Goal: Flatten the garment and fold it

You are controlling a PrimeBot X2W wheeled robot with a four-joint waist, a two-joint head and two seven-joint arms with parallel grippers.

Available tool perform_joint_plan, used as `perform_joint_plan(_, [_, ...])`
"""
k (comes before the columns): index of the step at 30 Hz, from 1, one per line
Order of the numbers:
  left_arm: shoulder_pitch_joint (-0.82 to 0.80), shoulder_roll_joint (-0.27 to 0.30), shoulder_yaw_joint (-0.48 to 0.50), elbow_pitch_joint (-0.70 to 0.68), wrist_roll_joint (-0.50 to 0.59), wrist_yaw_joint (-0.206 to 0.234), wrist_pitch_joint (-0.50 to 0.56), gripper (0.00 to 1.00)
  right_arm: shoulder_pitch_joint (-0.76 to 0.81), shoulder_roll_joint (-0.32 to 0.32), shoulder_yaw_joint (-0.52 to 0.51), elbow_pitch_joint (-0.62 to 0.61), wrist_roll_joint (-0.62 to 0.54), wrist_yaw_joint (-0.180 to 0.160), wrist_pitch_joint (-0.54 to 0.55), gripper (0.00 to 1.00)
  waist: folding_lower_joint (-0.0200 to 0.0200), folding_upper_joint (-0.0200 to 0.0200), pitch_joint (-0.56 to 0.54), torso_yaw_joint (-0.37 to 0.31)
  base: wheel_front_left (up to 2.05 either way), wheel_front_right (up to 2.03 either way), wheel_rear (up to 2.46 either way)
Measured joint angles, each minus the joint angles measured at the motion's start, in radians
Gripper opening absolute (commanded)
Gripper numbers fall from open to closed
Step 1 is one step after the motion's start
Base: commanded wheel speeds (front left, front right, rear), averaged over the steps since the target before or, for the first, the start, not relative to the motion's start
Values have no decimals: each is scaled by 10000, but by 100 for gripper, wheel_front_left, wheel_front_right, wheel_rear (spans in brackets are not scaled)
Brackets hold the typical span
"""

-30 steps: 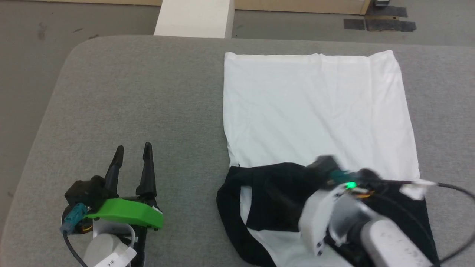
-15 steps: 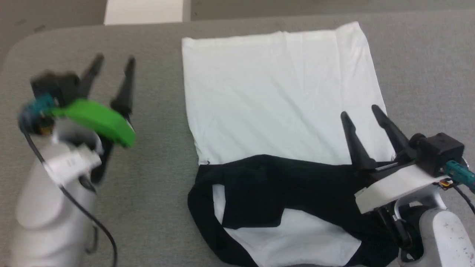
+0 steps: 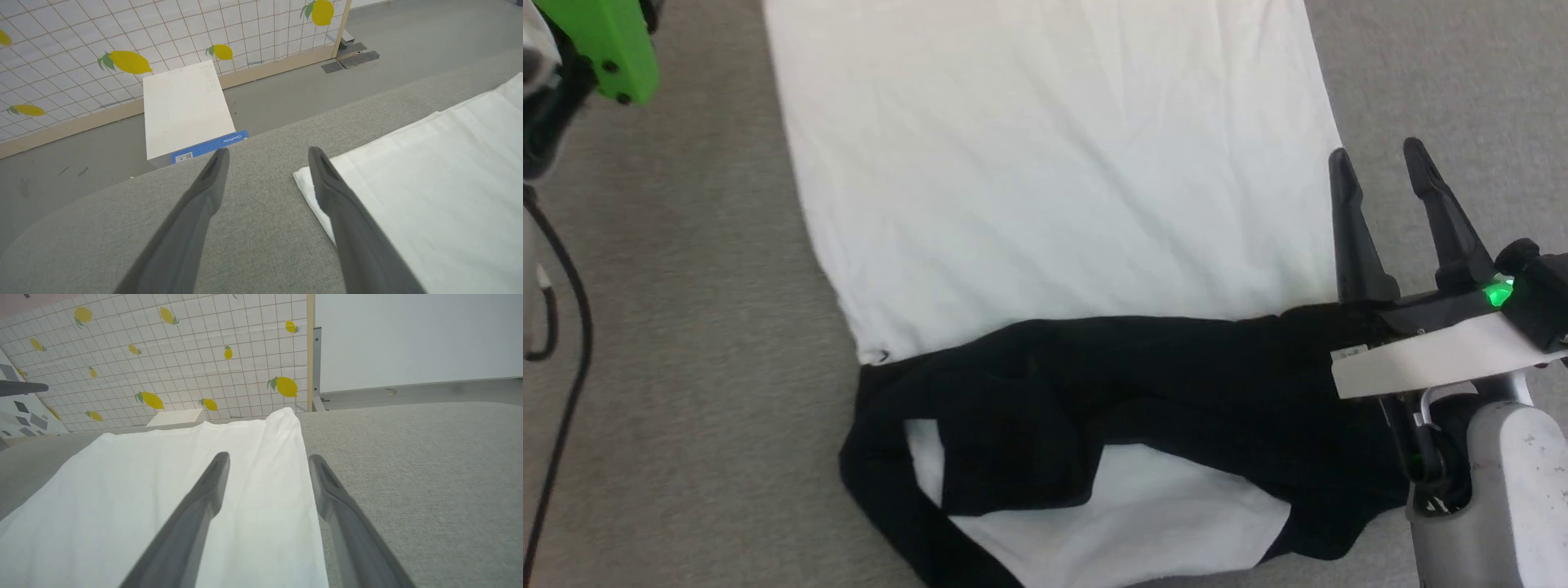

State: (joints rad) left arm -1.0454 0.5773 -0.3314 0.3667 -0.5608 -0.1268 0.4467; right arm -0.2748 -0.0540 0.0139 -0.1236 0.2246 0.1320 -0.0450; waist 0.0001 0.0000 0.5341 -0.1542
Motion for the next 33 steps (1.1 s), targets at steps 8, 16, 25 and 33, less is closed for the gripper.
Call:
perform_joint_plan(8, [-584,165,-48,516,-203,738,1960,100,-139,6,236,337,412,0,-418,100,0,0,919,-872,0,0,0])
perform_joint_plan(16, [-688,309,-15,454,-169,1981,3329,100,-220,4,387,474,497,0,-522,100,0,0,1426,-1426,0,0,0])
perform_joint_plan(25, [-684,324,-65,-209,-468,2194,4374,0,-962,4,416,234,180,0,-280,100,-1,0,1536,-1345,0,0,0])
perform_joint_plan(33, [-689,313,-144,-506,-374,2100,3797,0,-3806,-23,573,897,-309,0,1202,100,-1,0,1726,-1214,0,0,0])
